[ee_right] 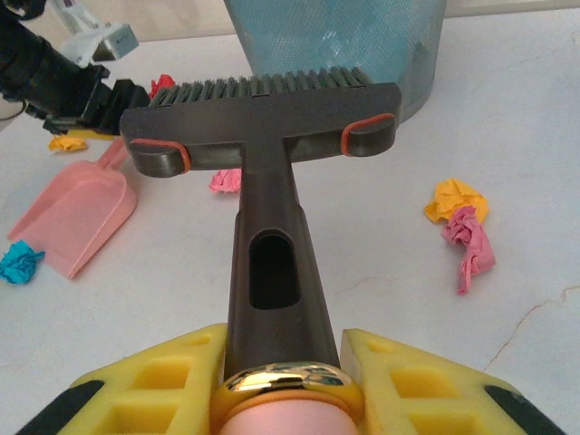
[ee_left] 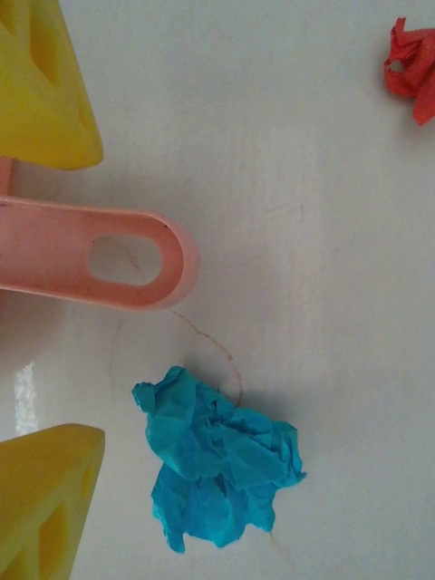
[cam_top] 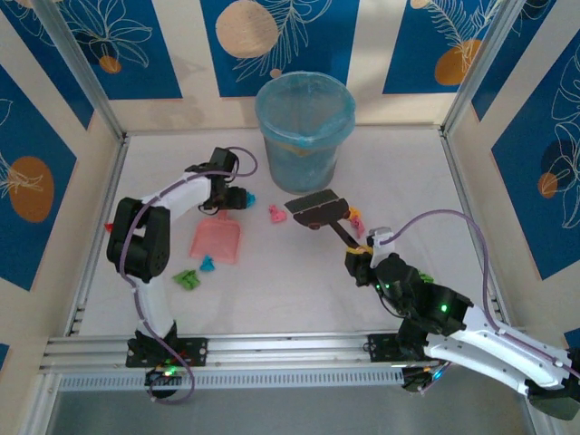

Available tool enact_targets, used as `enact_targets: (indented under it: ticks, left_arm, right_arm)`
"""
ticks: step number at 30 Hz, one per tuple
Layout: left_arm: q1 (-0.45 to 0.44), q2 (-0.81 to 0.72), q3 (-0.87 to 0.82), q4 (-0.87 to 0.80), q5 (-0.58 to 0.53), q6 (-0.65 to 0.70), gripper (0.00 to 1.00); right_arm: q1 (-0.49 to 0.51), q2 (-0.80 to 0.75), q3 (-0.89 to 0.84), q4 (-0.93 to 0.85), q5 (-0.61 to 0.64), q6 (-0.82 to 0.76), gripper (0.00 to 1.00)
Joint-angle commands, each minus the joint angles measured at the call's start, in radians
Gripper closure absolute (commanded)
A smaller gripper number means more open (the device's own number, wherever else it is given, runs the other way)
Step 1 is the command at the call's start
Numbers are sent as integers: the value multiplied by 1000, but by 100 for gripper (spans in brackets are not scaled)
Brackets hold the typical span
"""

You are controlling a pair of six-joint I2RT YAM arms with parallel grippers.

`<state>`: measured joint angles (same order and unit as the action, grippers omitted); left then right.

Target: Sweep away the paper scraps from the table

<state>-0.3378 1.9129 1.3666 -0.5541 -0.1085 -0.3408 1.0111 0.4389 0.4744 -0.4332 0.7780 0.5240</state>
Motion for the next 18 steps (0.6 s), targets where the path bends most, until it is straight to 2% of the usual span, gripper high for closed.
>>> enact_targets:
  ticks: [1,7,18]
  left_arm:
    - [2,-9,-34,28,-12,-11,29]
    - [2,-14,-74,45,-30,14,29]
    - [2,-18,-83,106,-32,-13,47]
  right_arm:
    - [-3,-21,-17,60,45,-13,100]
    - [-5,-22,-21,72,59,-15,100]
    - [-12,-36,-39,76,101,-11,100]
